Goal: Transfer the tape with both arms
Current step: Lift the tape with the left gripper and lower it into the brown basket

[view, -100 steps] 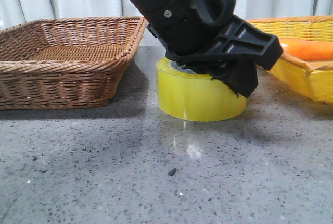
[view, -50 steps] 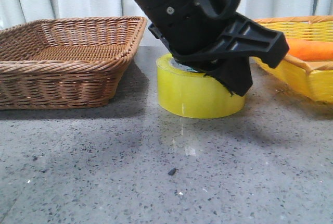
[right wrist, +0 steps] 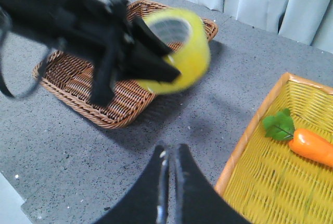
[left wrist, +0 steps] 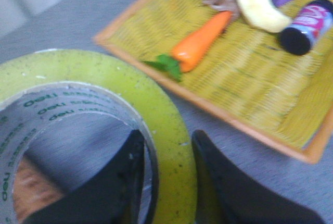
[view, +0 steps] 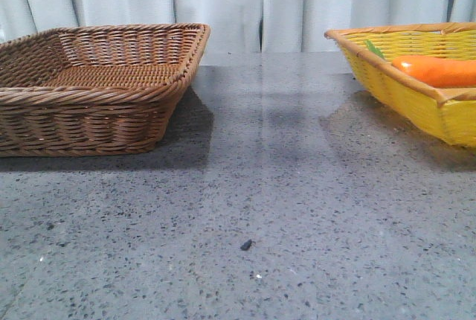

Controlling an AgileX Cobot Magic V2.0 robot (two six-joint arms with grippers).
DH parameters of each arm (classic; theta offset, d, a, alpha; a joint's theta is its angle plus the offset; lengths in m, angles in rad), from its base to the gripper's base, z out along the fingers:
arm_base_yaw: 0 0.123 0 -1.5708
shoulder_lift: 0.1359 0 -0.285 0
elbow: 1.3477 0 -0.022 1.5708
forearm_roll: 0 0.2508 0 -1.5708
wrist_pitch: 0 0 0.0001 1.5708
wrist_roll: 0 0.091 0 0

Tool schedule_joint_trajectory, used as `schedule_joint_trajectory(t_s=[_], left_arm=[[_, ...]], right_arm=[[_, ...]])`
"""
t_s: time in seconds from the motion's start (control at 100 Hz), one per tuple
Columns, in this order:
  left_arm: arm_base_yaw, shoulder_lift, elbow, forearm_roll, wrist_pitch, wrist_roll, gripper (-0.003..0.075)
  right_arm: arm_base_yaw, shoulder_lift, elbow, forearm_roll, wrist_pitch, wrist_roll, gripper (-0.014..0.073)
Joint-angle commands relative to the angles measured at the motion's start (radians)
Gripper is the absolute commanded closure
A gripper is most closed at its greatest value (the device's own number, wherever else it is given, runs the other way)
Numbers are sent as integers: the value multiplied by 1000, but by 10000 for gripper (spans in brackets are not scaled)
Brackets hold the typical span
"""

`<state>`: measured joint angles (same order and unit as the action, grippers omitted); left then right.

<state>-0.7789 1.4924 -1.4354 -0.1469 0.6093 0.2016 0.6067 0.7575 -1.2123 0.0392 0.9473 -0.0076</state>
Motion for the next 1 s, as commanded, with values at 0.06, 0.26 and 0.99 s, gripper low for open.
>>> schedule_joint_trajectory(t_s=[0.06,0.26,0.99], left_arm=[[118,-75,-26,19,74,0,741],[217,-74,100,19,86,0,741],[226,-6,349,-52,-198,0,465]], right_arm=[[0,-2,-22,-6,-78,-7,668],[0,-2,-22,-6,-80,-7,668],[0,-2,-22,-6,-80,-7,668]])
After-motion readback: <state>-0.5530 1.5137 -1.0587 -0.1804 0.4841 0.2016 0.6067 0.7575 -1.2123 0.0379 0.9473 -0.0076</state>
